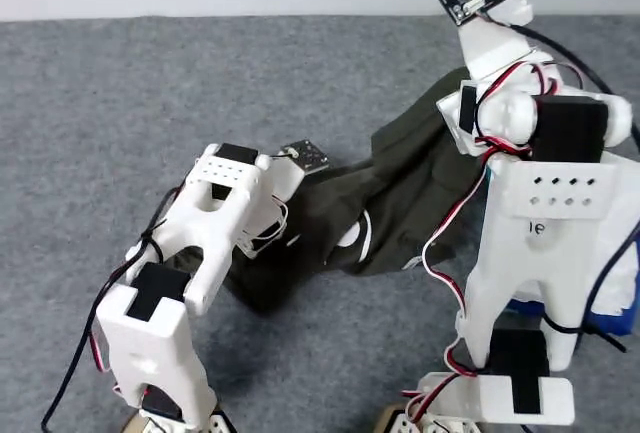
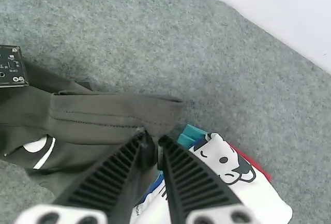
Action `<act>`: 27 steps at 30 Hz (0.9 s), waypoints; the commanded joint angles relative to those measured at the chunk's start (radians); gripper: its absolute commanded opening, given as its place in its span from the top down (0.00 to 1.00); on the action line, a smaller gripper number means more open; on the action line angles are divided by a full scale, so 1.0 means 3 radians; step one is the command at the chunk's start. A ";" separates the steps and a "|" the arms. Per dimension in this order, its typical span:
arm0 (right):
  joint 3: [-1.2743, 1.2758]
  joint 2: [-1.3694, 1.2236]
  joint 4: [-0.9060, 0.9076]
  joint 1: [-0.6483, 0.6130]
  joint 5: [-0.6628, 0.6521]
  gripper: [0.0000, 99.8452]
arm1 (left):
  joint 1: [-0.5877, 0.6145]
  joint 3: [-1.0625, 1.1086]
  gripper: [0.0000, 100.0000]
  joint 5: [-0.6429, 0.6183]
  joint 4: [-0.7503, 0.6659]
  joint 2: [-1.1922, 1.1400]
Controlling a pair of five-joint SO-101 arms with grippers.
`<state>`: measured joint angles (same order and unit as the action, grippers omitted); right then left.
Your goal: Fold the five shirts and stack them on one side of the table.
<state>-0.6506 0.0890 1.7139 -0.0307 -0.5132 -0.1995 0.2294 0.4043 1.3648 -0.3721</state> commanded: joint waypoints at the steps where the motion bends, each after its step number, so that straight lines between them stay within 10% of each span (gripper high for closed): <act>1: -0.0020 0.0018 0.0013 -0.0013 0.0031 0.99 | -0.0005 -0.0033 1.00 -0.0005 0.0107 0.0102; 12: -0.0020 0.0018 -0.0018 -0.0018 0.0031 0.99 | 0.0010 -0.0028 1.00 0.0118 0.0604 0.1248; 27: -0.0020 0.0023 0.0013 -0.0018 0.0036 0.99 | 0.0010 0.0003 0.99 0.0251 0.0506 0.0680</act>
<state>-0.6506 0.0890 1.7139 -0.0307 -0.5132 -0.1979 0.2340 0.4672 1.5397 -0.1665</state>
